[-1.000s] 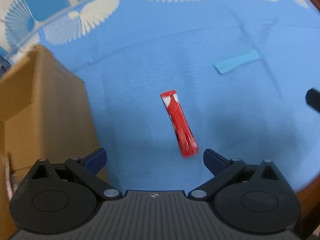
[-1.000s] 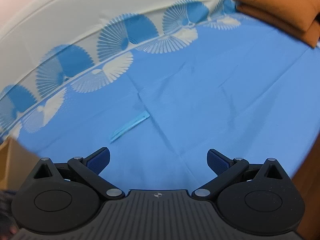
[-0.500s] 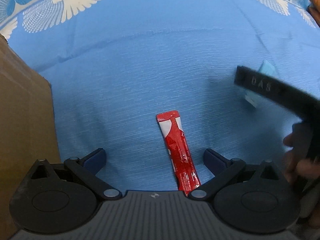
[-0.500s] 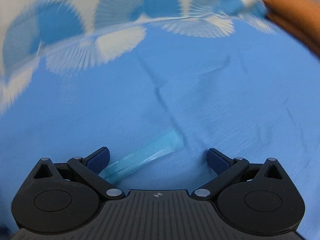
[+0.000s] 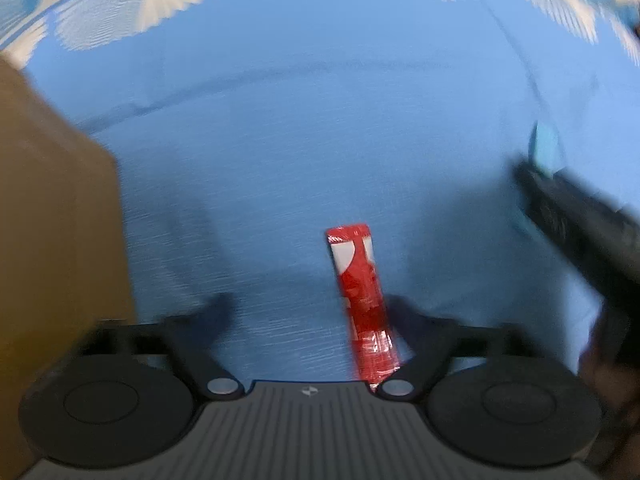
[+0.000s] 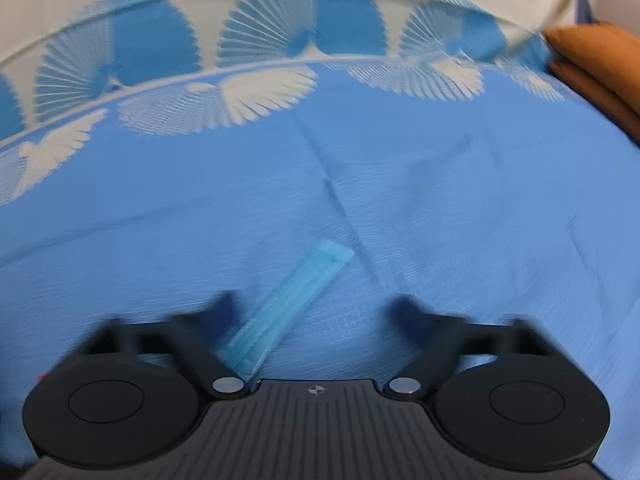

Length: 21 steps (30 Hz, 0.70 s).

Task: Organize snacks
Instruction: 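Grasp the red stick packet with left tool while right tool grasps light-blue stick, then carry the red stick and light-blue stick over the cardboard box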

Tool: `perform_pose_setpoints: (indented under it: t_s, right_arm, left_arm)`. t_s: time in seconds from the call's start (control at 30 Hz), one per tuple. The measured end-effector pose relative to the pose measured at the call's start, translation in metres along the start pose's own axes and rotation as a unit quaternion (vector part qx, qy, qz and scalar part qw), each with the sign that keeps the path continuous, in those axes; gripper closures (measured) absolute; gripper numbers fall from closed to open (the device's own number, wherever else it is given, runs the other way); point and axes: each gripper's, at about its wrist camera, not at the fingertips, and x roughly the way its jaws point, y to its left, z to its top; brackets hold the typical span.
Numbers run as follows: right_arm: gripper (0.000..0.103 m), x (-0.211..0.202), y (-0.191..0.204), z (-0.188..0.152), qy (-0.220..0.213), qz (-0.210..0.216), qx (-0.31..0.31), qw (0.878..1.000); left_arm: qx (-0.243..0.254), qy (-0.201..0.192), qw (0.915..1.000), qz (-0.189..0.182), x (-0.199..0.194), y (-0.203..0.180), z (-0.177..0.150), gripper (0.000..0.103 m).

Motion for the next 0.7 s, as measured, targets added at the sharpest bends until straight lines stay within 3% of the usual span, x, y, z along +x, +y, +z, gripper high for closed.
perform_pose_setpoints:
  t_s: [0.03, 0.07, 0.37, 0.7]
  right_arm:
    - [0.084, -0.005, -0.001, 0.001, 0.0, 0.018, -0.008, 1.0]
    - [0.084, -0.009, -0.003, 0.0, 0.007, 0.028, -0.011, 1.0]
    - [0.084, -0.052, -0.032, -0.011, 0.018, 0.034, 0.043, 0.998]
    - [0.084, -0.138, -0.04, -0.029, -0.001, 0.055, 0.065, 0.996]
  left_arm:
    - [-0.004, -0.005, 0.9999, -0.009, -0.005, 0.002, 0.001, 0.076]
    - [-0.004, -0.003, 0.9998, -0.021, -0.008, 0.004, 0.002, 0.082]
    - [-0.003, -0.027, 0.9981, -0.056, -0.048, 0.012, -0.011, 0.085]
    - [0.014, -0.071, 0.9958, -0.057, -0.119, 0.011, -0.056, 0.085]
